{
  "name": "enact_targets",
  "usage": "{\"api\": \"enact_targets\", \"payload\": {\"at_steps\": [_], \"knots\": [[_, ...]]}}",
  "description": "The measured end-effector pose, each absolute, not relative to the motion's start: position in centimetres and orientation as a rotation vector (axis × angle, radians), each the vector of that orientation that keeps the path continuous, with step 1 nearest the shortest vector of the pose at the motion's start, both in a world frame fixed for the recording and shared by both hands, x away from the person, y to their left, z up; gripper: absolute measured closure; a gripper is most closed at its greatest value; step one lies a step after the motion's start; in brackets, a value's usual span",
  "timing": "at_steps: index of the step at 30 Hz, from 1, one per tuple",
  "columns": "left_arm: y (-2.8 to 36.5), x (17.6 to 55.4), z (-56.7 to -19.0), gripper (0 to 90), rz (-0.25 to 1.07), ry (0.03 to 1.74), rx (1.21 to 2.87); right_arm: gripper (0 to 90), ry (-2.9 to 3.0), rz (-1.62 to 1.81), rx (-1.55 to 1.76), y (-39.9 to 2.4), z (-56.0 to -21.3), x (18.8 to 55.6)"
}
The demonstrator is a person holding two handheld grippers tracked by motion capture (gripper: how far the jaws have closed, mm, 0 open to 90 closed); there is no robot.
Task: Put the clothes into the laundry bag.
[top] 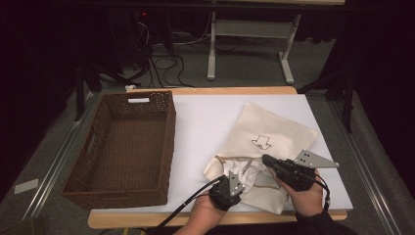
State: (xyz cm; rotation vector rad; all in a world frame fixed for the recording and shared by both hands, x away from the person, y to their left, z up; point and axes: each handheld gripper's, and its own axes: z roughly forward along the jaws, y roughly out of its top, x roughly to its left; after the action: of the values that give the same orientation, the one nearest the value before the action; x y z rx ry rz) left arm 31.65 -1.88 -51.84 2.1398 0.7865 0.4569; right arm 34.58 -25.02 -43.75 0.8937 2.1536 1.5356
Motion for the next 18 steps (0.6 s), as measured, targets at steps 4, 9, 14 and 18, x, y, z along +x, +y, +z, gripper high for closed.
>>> {"api": "enact_targets", "payload": {"at_steps": [4,9,14,18], "knots": [[-1.4,32.0,-51.5,85.8,0.475,0.81,2.108,88.5,2.154,1.535,0.895,-25.0,-43.8,34.6],[-0.7,33.0,-50.2,86.1,0.504,0.851,1.991,88.5,2.151,1.536,0.893,-25.0,-43.7,34.6],[-2.3,33.8,-49.8,86.1,0.511,0.84,1.941,88.5,2.147,1.54,0.893,-25.0,-43.7,34.6],[-4.3,34.5,-49.8,86.0,0.533,0.824,1.919,88.5,2.145,1.54,0.894,-25.0,-43.7,34.6]]}}
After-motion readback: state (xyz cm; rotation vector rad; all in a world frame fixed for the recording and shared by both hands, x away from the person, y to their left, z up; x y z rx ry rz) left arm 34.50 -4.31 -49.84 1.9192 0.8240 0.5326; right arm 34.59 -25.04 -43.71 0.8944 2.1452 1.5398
